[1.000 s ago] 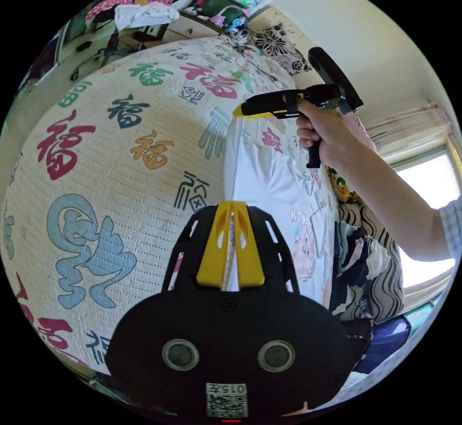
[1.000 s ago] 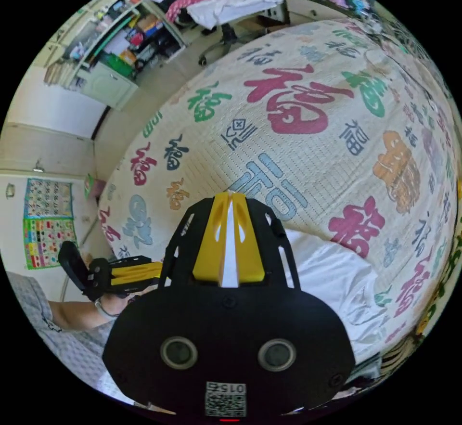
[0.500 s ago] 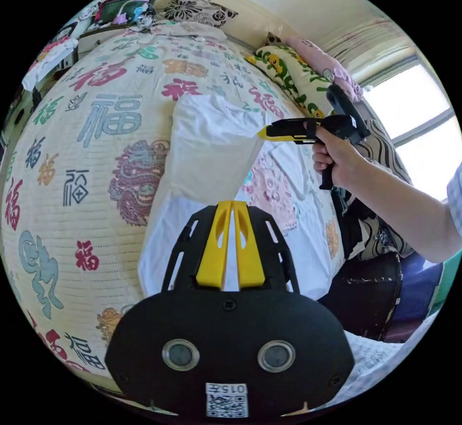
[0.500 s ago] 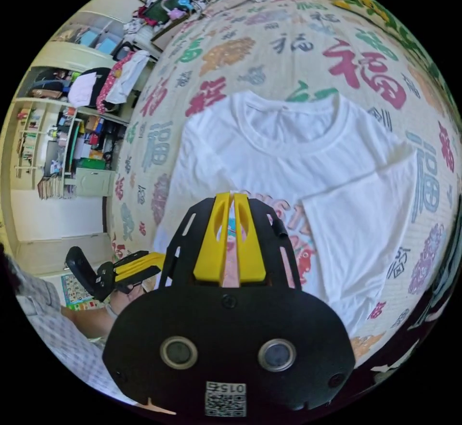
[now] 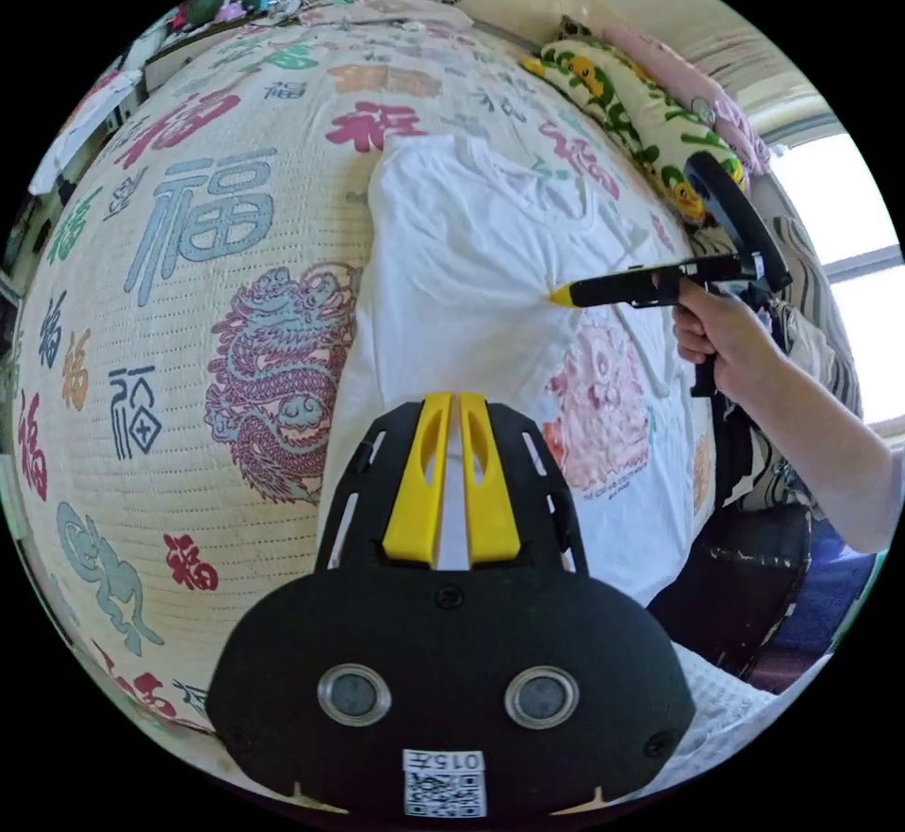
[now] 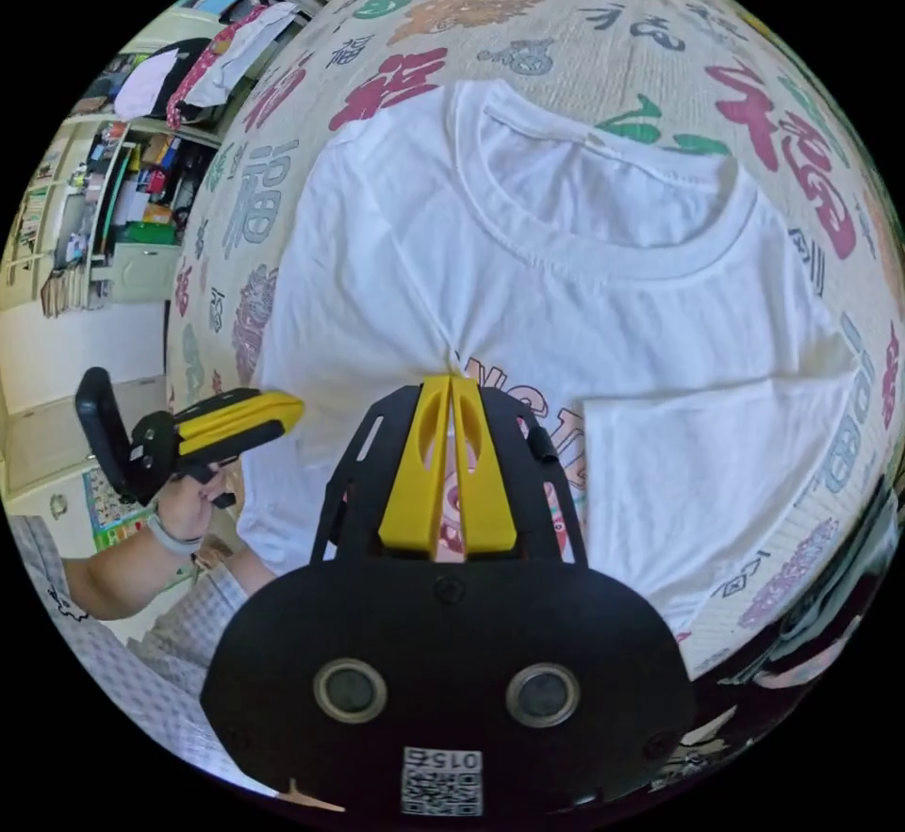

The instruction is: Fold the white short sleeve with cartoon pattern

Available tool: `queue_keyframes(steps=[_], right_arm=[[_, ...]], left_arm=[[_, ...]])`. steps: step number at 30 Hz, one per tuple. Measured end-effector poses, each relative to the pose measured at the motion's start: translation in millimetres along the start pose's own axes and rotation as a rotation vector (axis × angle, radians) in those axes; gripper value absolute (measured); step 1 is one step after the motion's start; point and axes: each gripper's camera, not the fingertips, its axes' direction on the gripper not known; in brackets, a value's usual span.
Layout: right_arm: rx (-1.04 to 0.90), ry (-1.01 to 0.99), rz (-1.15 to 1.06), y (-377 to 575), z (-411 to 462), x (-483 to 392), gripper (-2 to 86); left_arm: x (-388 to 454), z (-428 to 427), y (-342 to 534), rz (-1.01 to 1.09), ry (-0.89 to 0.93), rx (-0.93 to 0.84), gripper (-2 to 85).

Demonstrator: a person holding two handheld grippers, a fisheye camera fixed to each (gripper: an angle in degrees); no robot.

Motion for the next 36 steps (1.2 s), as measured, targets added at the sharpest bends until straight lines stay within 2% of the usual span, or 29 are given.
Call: queue_keyframes(steps=[1,2,5,9,11,15,19,21,24,25,28,33,36], right_arm=[[-0.003,-0.031,0.013,0.4,2.0,5.5,-0.8],[0.003,-0.068,0.034,2.2,-4.0,12.5,-0.8],[0.085,-0.053,0.057,13.3,-34.4,30.1,-0.3],[0.178,0.07,0.02,15.3,-84.5,67.5,3.7],[0.169,0.153,0.027,3.3,-108.4,101.6,6.3],[0.115,0.153,0.034,-19.7,-121.3,134.4,8.6],[0.019,0.269,-0.014,-40.6,-115.8,135.9,13.4],[-0.05,0.258,-0.007,-47.1,-108.3,137.7,13.2],[-0.068,0.309,-0.053,-44.2,-109.3,126.7,5.0],[-0.082,0.303,-0.092,-40.5,-110.3,120.9,1.8],[-0.18,0.267,-0.139,-34.3,-109.6,117.7,0.1],[-0.085,0.257,-0.03,-26.7,-157.6,124.7,-0.7],[-0.041,0.311,0.007,-18.1,-185.1,119.6,-0.8]], left_arm=[[3.5,15.6,-2.3,0.037,-0.017,-0.079,0.2],[5.3,18.1,-2.7,0.059,-0.017,-0.086,0.1],[10.3,19.8,-16.8,0.139,-0.019,-0.192,1.1],[21.3,-16.5,-71.3,0.303,-0.107,-0.001,5.3],[24.5,-19.7,-112.6,0.353,-0.146,0.034,7.5],[19.8,22.4,-207.5,0.352,-0.128,-0.116,9.4],[34.2,68.9,-239.6,0.395,-0.138,-0.224,10.4],[41.7,91.8,-236.5,0.429,-0.209,-0.281,10.1],[48.6,105.6,-225.4,0.47,-0.263,-0.264,6.8],[47.8,107.5,-223.0,0.464,-0.263,-0.266,3.6],[43.6,114.6,-221.8,0.469,-0.212,-0.357,1.5],[51.9,91.8,-227.9,0.465,-0.256,-0.294,0.4],[67.2,75.0,-227.0,0.511,-0.344,-0.224,0.3]])
